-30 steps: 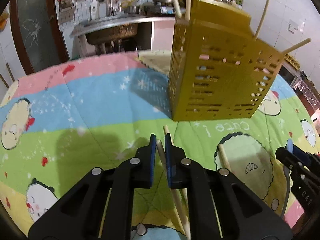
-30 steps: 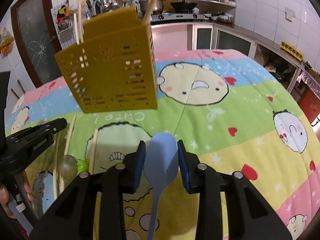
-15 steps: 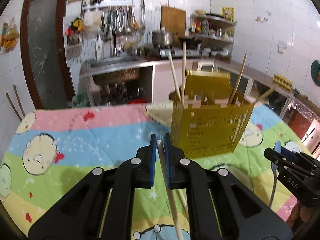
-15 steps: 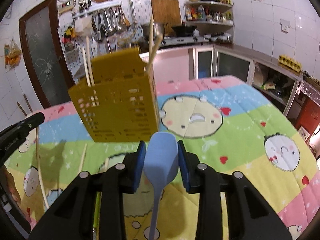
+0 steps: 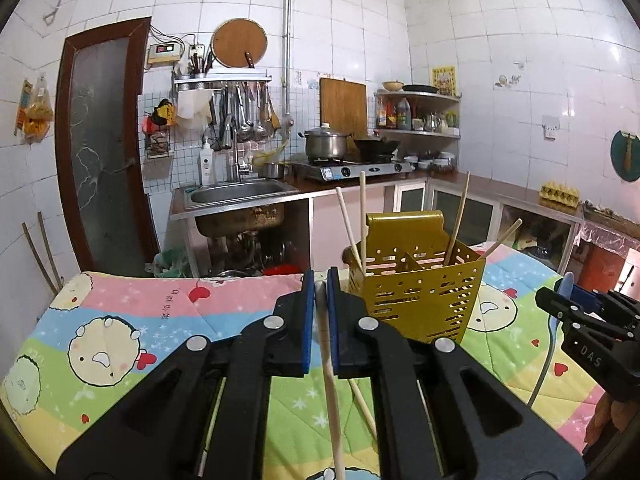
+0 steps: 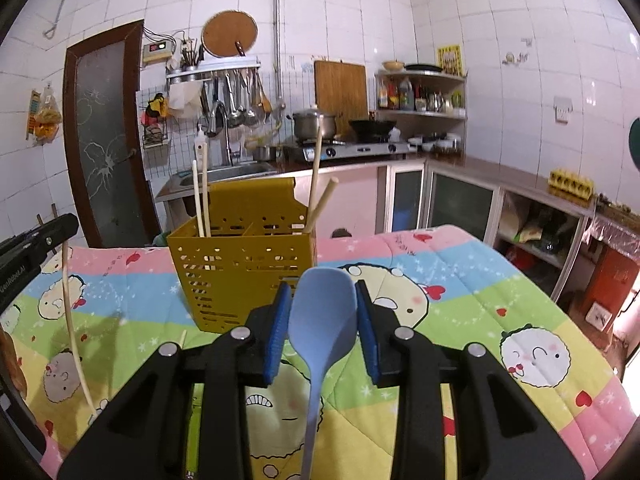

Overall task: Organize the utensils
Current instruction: 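Lift the chopstick in the left tool toward the holder while the right tool carries the spoon, then lower both tools into the holder and open them, releasing chopstick and spoon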

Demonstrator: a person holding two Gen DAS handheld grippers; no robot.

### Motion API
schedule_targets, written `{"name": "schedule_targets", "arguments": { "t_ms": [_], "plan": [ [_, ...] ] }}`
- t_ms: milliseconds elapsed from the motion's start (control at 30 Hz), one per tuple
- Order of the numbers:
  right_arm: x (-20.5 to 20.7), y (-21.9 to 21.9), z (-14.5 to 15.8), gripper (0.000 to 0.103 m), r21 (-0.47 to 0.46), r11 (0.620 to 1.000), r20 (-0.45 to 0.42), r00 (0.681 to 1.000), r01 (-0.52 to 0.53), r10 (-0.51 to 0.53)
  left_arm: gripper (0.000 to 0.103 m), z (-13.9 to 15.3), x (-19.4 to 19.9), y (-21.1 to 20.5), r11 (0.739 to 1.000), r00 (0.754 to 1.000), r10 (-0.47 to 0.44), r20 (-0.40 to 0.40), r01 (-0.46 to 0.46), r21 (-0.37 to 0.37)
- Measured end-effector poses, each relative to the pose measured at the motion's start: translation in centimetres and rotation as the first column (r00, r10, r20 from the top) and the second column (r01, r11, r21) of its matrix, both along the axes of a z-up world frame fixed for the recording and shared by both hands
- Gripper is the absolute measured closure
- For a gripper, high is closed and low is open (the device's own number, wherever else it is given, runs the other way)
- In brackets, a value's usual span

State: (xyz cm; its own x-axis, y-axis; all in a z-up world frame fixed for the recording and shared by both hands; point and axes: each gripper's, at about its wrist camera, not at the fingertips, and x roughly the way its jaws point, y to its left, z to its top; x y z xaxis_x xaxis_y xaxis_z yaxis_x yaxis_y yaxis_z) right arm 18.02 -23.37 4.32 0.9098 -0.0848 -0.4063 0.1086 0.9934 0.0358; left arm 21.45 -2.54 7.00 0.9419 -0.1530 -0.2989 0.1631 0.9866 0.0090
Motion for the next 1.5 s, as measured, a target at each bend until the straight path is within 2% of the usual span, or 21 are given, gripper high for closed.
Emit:
{"name": "schedule_targets", "arguments": {
  "t_ms": [500,800,933,1233,1367,1500],
  "plan": [
    [-1.5,0.2,1.5,0.071,-0.023,1.000,0.073,0.997,-0.001,0.002,0.098,0.9,-1.5,1.3,0.999,0.999,-0.015,0.042,0.017,-0.048],
    [-0.8,0.3,3.1,0.071,-0.013,1.000,0.109,0.994,-0.018,0.019,0.099,3.2,-1.3,1.2,0.996,0.996,-0.026,0.083,0.033,-0.087],
    [-0.2,0.7,4.5,0.071,-0.013,0.999,0.135,0.990,-0.030,0.031,0.099,5.0,-0.6,0.9,0.993,0.994,-0.040,0.105,0.051,-0.105],
    [2.8,1.5,10.2,0.071,-0.017,0.998,0.231,0.971,-0.055,0.057,0.099,11.1,2.0,-0.4,0.990,0.982,-0.050,0.182,0.073,-0.120],
    [4.9,1.6,12.2,0.071,-0.018,0.998,0.250,0.966,-0.056,0.058,0.099,14.1,3.6,-0.8,0.988,0.973,-0.035,0.227,0.068,-0.139],
    [7.0,1.4,13.3,0.071,-0.012,0.999,0.255,0.966,-0.051,0.052,0.099,15.6,5.4,-1.1,0.984,0.971,-0.023,0.239,0.064,-0.165]
  ]
}}
